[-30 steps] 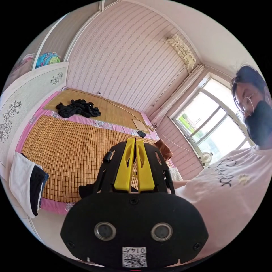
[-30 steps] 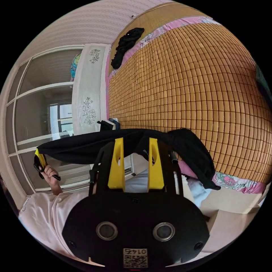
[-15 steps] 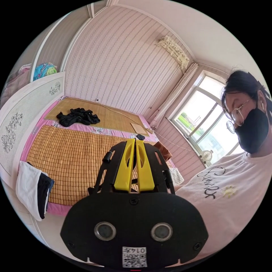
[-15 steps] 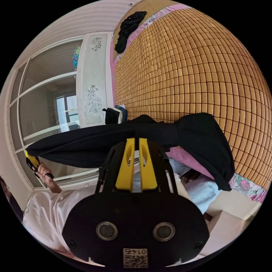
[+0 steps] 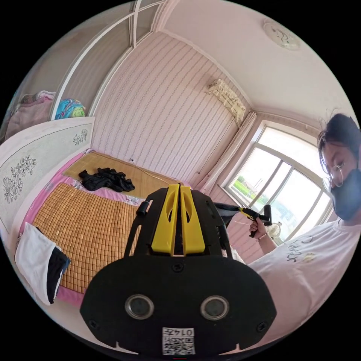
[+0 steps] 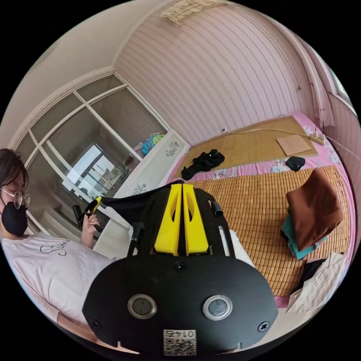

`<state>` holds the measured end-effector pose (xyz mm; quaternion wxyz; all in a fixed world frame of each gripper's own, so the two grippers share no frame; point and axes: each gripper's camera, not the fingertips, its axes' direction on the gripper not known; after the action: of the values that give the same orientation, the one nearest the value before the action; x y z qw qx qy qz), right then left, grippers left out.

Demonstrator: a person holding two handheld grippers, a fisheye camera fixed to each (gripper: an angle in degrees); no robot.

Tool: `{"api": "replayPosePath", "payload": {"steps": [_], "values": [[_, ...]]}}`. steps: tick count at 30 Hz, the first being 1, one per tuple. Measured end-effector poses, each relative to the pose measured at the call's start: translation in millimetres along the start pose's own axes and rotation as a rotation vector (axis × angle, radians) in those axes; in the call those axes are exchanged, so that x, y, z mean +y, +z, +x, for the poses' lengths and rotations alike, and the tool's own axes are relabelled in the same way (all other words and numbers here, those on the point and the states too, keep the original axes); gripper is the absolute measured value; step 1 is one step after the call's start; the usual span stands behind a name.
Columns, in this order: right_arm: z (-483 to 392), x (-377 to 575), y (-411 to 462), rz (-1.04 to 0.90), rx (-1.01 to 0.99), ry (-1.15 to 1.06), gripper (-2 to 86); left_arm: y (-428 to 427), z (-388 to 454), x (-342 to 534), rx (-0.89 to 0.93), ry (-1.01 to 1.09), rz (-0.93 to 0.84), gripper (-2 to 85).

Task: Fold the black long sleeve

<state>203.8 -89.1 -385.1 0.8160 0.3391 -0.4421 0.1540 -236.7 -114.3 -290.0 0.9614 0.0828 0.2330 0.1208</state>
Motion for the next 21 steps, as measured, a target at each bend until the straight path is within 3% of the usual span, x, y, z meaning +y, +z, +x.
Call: {"api": "replayPosePath", "payload": {"steps": [6, 14, 21], "values": [[-60, 15, -79, 0.111, -0.025, -0.107, -0.1, -34, 12, 10, 0.119, 0.02, 0.126, -1.0], [-76, 114, -116, -0.112, 0.015, 0.015, -0.2, -94, 34, 89, 0.171, 0.012, 0.065, -1.0], [-108, 86, -135, -0.06, -0.105, -0.165, -0.2, -110, 49, 45, 0.12, 0.103, 0.102, -1.0]]}}
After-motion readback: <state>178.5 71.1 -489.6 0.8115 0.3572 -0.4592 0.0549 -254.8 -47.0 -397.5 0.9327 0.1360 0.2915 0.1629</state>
